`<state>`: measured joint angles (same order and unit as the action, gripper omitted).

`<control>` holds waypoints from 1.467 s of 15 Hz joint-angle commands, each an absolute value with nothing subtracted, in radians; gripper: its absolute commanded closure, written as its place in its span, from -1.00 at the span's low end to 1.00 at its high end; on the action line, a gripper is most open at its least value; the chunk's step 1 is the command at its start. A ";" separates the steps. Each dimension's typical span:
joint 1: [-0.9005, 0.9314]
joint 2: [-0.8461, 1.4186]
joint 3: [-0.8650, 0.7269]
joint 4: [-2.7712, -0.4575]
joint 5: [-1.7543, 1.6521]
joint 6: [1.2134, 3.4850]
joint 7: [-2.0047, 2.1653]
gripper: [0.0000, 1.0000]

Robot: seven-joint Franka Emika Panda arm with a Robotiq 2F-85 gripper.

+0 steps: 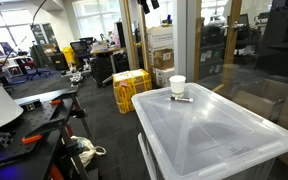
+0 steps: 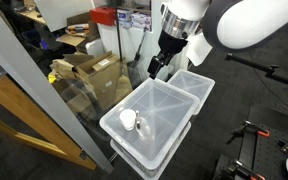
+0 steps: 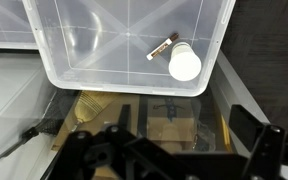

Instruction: Move the cup to the right

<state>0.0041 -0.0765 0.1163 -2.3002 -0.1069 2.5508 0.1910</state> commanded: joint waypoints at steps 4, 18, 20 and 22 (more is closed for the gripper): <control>0.022 -0.010 0.095 -2.265 -0.098 2.596 0.203 -1.00; 0.089 0.432 0.018 -2.004 -0.025 2.778 0.351 -1.00; 0.090 0.471 0.018 -1.971 0.004 2.761 0.335 -1.00; 0.078 0.504 0.031 -1.944 0.039 2.740 0.308 -1.00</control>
